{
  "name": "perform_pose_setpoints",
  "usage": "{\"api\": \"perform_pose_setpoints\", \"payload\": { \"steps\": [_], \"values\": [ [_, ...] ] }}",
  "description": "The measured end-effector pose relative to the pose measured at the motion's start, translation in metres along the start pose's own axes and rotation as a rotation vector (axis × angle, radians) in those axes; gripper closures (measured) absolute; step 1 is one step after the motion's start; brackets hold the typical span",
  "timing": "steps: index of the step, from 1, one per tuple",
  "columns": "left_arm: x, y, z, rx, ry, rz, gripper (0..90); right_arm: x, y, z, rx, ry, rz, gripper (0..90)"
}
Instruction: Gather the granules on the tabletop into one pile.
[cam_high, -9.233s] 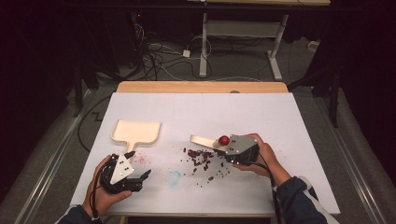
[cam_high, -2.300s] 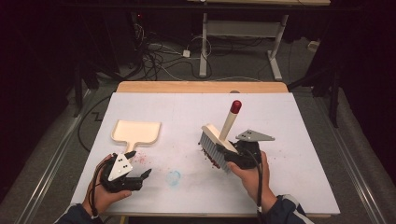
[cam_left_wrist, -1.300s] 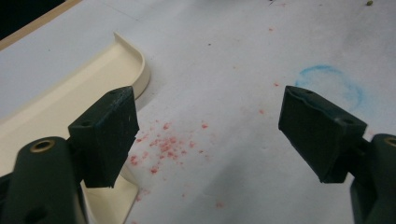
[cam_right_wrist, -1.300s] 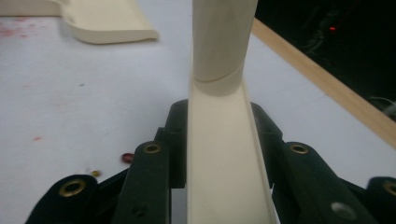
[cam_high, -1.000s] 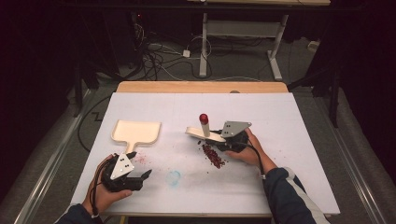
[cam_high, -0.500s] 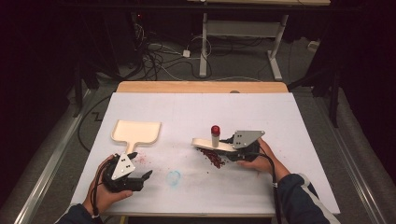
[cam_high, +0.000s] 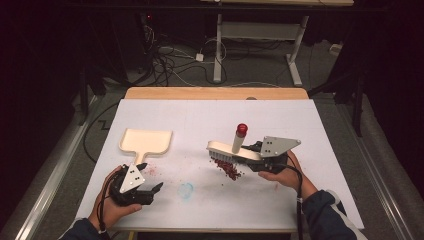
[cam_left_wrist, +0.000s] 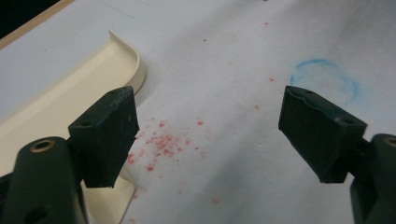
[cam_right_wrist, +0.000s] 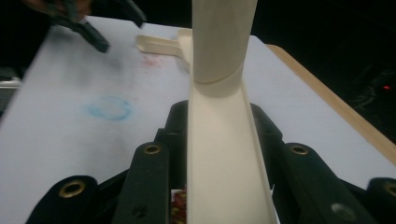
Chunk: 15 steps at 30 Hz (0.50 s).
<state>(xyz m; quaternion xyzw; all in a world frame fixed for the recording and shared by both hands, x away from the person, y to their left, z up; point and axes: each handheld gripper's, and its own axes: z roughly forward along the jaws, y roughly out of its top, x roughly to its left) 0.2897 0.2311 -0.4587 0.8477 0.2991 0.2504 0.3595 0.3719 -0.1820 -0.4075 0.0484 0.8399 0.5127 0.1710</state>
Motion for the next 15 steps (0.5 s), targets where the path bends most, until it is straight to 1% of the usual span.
{"api": "perform_pose_setpoints", "payload": {
  "steps": [3, 4, 7, 9, 11, 13, 15],
  "values": [
    [0.000, 0.000, -0.001, 0.000, 0.002, 0.003, 19.2, 0.015, 0.006, -0.004, 0.018, 0.049, 0.003, 67.5],
    [0.000, 0.000, -0.001, -0.001, 0.002, 0.002, 19.2, 0.019, 0.006, -0.004, 0.024, 0.081, 0.009, 67.5],
    [0.000, 0.000, -0.001, -0.002, 0.002, 0.004, 19.2, 0.032, 0.003, -0.002, 0.051, 0.143, 0.032, 67.5],
    [0.000, 0.000, -0.001, -0.003, 0.002, 0.003, 19.2, 0.038, -0.001, 0.001, 0.081, 0.188, 0.028, 67.5],
    [-0.001, 0.000, -0.001, -0.003, -0.001, 0.006, 19.3, 0.042, -0.005, 0.006, 0.103, 0.208, 0.030, 67.5],
    [-0.001, 0.000, -0.001, -0.001, -0.003, 0.008, 19.3, 0.043, -0.010, 0.012, 0.131, 0.214, 0.037, 67.5],
    [-0.001, 0.000, 0.000, 0.000, -0.007, 0.010, 19.3, 0.039, -0.017, 0.017, 0.127, 0.212, 0.061, 67.6]
  ]
}}
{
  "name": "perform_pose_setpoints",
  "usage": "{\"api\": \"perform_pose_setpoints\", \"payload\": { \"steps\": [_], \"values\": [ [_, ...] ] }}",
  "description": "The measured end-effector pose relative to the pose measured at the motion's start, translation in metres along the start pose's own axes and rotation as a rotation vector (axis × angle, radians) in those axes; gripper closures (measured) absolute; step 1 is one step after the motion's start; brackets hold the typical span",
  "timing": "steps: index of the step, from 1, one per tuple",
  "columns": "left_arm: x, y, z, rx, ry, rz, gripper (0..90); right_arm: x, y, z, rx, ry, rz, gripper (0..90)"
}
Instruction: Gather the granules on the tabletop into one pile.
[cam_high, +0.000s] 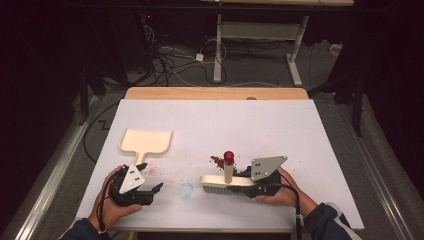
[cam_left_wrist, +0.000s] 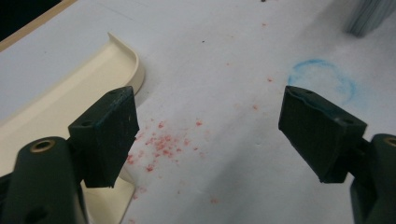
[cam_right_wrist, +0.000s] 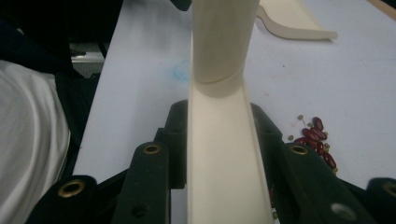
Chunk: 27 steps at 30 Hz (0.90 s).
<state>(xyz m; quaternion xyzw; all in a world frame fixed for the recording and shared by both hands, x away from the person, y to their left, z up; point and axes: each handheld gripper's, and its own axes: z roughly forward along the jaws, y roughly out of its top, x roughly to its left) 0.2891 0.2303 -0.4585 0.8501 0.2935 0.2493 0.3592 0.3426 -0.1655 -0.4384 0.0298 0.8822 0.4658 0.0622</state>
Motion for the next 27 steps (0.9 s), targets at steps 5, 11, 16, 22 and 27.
{"api": "perform_pose_setpoints", "payload": {
  "steps": [5, 11, 16, 22, 27],
  "values": [
    [0.000, 0.000, 0.001, 0.003, -0.002, 0.002, 19.2, -0.015, -0.006, 0.000, -0.029, -0.047, 0.039, 67.6],
    [-0.001, 0.000, 0.002, 0.008, -0.004, 0.008, 19.3, -0.029, -0.004, 0.005, -0.044, -0.076, 0.065, 67.6],
    [-0.001, 0.000, 0.003, 0.017, -0.009, 0.014, 19.2, -0.034, -0.001, 0.002, -0.052, -0.136, 0.076, 67.6],
    [-0.001, 0.000, 0.001, 0.009, -0.004, 0.010, 19.3, -0.029, 0.006, -0.018, -0.105, -0.208, 0.091, 67.5],
    [-0.001, 0.000, 0.001, 0.008, -0.003, 0.010, 19.3, -0.016, 0.008, -0.038, -0.133, -0.379, 0.150, 67.5]
  ]
}}
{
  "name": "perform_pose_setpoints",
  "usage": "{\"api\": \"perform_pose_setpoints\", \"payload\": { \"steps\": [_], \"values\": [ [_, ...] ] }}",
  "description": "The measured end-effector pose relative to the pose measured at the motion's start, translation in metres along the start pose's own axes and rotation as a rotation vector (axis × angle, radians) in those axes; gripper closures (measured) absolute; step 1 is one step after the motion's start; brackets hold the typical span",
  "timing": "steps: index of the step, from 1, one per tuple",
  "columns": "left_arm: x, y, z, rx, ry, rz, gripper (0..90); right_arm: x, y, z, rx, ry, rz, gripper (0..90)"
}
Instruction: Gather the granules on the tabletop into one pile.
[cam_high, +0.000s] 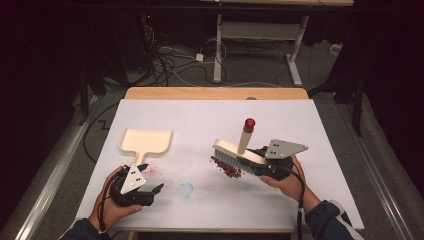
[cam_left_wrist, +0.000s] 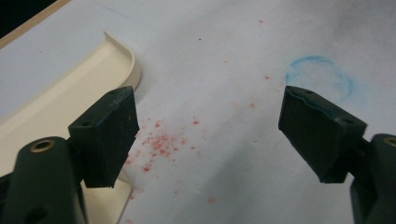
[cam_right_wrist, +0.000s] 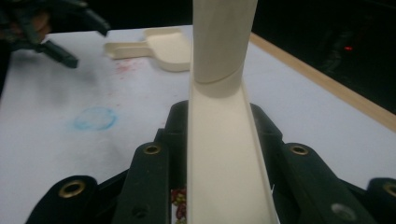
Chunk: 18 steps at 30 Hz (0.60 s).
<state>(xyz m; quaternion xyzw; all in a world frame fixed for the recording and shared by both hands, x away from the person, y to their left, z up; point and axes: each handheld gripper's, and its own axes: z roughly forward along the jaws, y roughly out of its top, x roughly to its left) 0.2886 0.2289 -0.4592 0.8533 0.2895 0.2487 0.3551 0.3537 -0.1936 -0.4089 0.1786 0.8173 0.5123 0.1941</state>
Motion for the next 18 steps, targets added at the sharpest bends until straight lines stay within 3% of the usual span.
{"api": "perform_pose_setpoints", "payload": {
  "steps": [4, 6, 10, 12, 15, 18],
  "values": [
    [-0.001, 0.000, 0.000, 0.002, -0.002, 0.004, 19.3, 0.006, -0.005, -0.004, 0.015, -0.141, 0.046, 67.5],
    [-0.001, 0.000, 0.000, 0.003, -0.002, 0.004, 19.3, 0.011, -0.011, 0.000, 0.047, -0.225, 0.087, 67.5],
    [-0.002, 0.001, 0.001, 0.002, -0.002, 0.006, 19.3, 0.017, -0.019, 0.013, 0.120, -0.361, 0.123, 67.5],
    [-0.002, 0.001, 0.001, 0.003, -0.002, 0.007, 19.4, 0.022, -0.026, 0.023, 0.143, -0.404, 0.158, 67.6],
    [-0.002, 0.001, 0.002, 0.006, -0.004, 0.009, 19.6, 0.035, -0.023, 0.035, 0.145, -0.461, 0.134, 67.6],
    [-0.002, 0.001, 0.002, 0.008, -0.005, 0.011, 19.7, 0.049, -0.020, 0.048, 0.154, -0.457, 0.123, 67.5]
  ]
}}
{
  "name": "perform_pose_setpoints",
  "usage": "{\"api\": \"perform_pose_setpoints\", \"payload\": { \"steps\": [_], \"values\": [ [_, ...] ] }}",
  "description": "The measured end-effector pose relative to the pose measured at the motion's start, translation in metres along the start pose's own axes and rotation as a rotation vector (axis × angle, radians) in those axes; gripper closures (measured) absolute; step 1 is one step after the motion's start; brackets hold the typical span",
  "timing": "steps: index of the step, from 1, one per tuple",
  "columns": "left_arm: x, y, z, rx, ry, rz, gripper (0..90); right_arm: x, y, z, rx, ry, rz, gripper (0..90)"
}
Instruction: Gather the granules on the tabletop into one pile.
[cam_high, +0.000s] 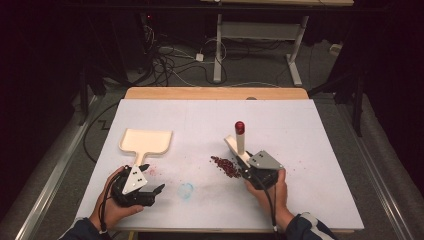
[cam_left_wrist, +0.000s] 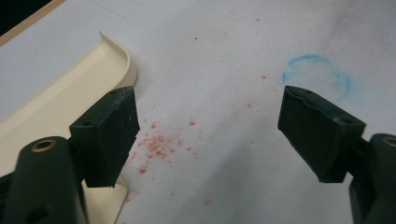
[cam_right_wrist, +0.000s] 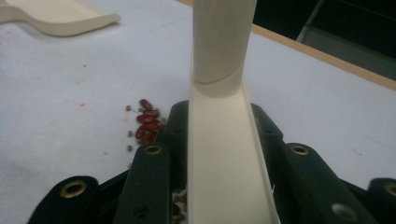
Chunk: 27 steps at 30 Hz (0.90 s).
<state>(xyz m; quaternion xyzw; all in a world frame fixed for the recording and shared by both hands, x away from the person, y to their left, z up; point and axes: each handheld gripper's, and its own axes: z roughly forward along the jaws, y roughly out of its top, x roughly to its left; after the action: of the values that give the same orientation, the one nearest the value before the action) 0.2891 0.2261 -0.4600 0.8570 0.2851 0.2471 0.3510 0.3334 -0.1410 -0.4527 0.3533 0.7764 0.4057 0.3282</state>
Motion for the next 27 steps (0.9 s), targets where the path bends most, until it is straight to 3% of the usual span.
{"api": "perform_pose_setpoints", "payload": {
  "steps": [3, 8, 11, 15, 18, 20, 23, 25, 27],
  "values": [
    [0.000, 0.000, 0.000, -0.003, -0.002, -0.003, 19.7, 0.016, 0.002, 0.006, -0.005, -0.008, -0.039, 67.4],
    [0.000, 0.000, 0.000, -0.001, -0.003, 0.000, 19.8, 0.017, 0.012, 0.012, -0.023, -0.007, 0.012, 67.6],
    [0.000, 0.000, 0.001, 0.001, -0.004, 0.000, 19.7, 0.018, 0.015, 0.015, -0.025, -0.014, 0.007, 67.6],
    [0.000, 0.000, 0.000, -0.003, -0.005, -0.003, 19.7, 0.013, 0.018, 0.012, -0.037, -0.031, -0.016, 67.6],
    [0.000, 0.000, 0.000, -0.003, -0.004, -0.004, 19.8, -0.001, 0.021, 0.004, -0.054, -0.007, -0.007, 67.5],
    [-0.001, 0.000, 0.000, -0.001, -0.004, -0.003, 19.8, -0.012, 0.023, -0.002, -0.074, 0.026, -0.011, 67.5],
    [-0.001, 0.000, 0.000, 0.000, -0.003, -0.002, 19.8, -0.025, 0.023, -0.015, -0.104, 0.120, -0.032, 67.5],
    [-0.001, 0.000, 0.000, 0.003, -0.003, -0.001, 19.8, -0.032, 0.021, -0.024, -0.146, 0.214, -0.062, 67.4],
    [-0.001, 0.000, 0.000, 0.004, -0.004, 0.000, 19.8, -0.039, 0.019, -0.033, -0.181, 0.361, -0.136, 67.4]
  ]
}}
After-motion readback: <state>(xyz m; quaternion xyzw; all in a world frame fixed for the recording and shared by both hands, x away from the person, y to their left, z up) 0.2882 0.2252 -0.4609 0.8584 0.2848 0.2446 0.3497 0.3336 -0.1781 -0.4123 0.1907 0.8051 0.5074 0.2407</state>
